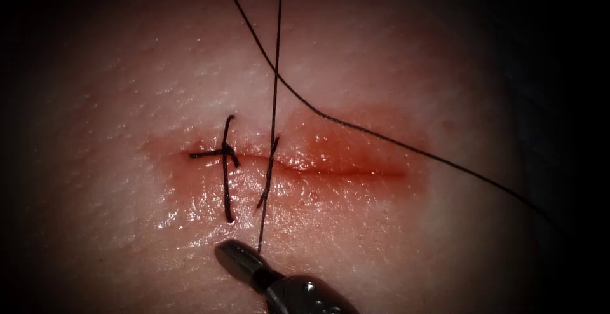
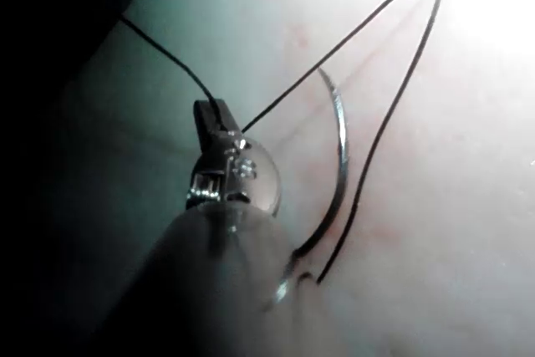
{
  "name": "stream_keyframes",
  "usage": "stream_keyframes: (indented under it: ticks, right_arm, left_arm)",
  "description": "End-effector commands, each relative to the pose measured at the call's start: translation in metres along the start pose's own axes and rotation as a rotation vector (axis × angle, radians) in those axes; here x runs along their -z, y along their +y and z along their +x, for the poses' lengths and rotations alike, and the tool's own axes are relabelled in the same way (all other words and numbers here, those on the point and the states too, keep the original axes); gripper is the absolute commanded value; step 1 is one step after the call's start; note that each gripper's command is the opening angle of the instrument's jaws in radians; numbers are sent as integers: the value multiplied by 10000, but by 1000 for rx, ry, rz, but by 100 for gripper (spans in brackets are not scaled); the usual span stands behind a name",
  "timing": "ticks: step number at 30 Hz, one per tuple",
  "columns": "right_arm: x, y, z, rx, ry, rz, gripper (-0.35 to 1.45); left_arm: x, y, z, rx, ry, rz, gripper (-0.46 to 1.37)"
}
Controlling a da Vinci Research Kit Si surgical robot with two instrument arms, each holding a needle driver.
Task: Wound Closure
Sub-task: Pull the right gripper down and the left gripper up to tighten the suture
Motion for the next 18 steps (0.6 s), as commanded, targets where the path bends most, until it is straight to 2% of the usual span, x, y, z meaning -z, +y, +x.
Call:
stream_keyframes:
  ticks: [1,18]
  right_arm:
    - [-1,1,1,7,5,-7,-35]
    - [-1,1,7,39,21,1,-35]
  left_arm:
    - [1,0,1,-2,0,-4,-35]
    - [4,1,7,-2,5,-6,-35]
